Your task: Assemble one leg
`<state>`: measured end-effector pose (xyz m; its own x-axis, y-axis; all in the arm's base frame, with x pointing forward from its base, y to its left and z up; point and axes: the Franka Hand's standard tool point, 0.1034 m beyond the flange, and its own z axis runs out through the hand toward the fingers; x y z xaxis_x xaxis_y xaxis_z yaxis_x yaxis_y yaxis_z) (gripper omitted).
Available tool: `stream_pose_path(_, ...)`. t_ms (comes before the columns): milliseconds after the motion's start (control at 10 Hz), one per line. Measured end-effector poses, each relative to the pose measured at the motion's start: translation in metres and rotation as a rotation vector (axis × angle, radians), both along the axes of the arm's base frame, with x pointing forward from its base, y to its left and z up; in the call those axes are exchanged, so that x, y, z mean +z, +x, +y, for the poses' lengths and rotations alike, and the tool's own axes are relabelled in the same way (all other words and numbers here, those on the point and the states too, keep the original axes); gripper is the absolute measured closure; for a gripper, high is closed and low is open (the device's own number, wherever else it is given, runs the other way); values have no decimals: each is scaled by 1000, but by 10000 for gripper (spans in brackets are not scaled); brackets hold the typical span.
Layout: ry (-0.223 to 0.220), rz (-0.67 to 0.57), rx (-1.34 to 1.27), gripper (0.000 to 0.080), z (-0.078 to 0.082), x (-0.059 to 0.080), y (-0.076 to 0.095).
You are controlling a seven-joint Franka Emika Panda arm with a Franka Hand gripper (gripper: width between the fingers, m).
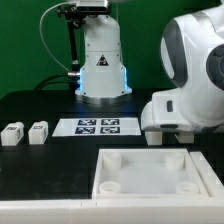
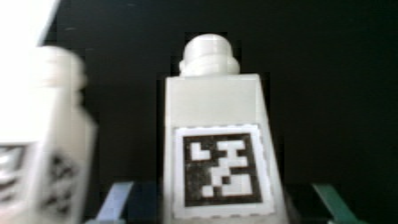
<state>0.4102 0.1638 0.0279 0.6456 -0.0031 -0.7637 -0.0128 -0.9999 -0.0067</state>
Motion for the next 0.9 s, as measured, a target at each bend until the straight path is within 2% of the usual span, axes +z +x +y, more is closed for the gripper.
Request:
stream_pose_path(100, 33, -29, 12, 509, -13, 30, 18)
stream_pose_path(300, 27, -84, 25, 509, -20, 69, 32)
stream_pose_path(400, 24, -102, 24, 508, -22, 70, 26)
stream_pose_path(500, 31, -168, 17, 508, -18, 59, 34)
stream_pose_path(600, 55, -265, 28, 508, -20, 60, 45)
stream_pose_path(700, 89, -385, 43, 508, -31, 64, 65)
stream_pose_path(800, 107, -464, 50, 508, -44, 82, 86)
stream_pose_path(900, 132, -579, 68, 508, -52, 110, 117)
